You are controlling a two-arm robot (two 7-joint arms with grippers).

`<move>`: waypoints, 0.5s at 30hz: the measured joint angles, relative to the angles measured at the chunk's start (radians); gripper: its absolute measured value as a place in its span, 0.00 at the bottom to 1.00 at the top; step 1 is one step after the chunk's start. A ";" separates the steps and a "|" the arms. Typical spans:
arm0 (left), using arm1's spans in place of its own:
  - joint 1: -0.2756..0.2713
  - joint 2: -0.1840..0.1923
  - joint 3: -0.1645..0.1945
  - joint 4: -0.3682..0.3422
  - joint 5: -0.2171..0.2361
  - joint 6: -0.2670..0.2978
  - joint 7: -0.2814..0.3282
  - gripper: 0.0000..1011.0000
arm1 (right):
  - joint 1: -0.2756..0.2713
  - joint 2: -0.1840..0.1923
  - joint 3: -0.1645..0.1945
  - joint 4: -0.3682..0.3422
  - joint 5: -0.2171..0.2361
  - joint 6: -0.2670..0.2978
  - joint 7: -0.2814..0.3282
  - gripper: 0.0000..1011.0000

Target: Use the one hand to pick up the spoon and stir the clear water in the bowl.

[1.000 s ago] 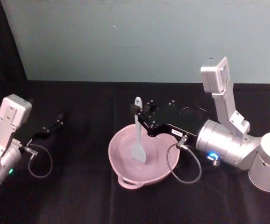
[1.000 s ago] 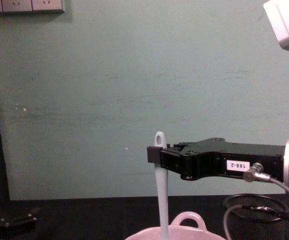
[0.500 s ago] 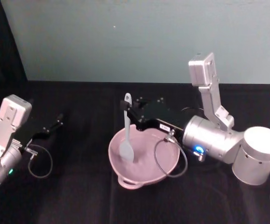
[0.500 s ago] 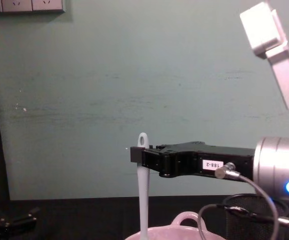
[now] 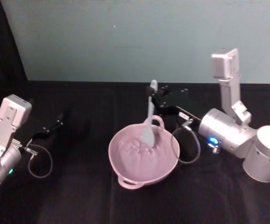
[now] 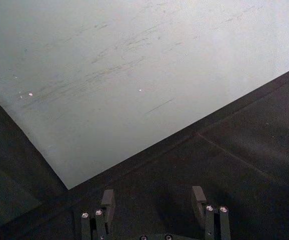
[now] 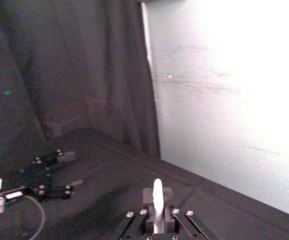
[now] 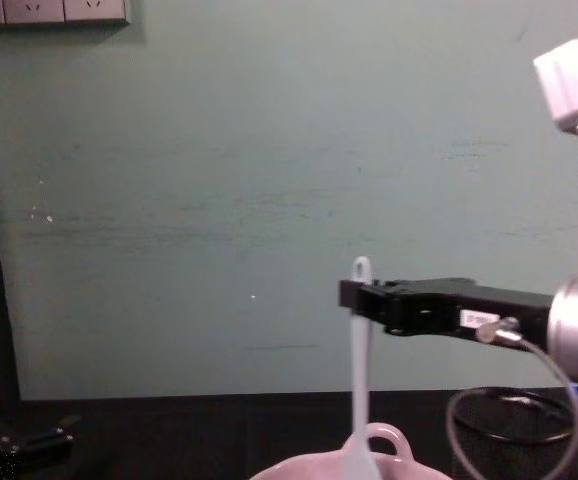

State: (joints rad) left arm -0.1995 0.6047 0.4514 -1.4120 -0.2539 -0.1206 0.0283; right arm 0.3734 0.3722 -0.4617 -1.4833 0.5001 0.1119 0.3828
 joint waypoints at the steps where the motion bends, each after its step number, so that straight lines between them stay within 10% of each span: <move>1: 0.000 0.000 0.000 0.000 0.000 0.000 0.000 0.99 | -0.006 0.004 0.006 -0.006 -0.002 -0.001 -0.003 0.12; 15: 0.000 0.000 0.000 0.000 0.000 0.000 0.000 0.99 | -0.114 0.073 0.028 -0.164 -0.035 0.028 0.005 0.12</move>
State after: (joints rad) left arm -0.1995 0.6047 0.4514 -1.4120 -0.2539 -0.1205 0.0283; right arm 0.2593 0.4454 -0.4342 -1.6474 0.4653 0.1399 0.3875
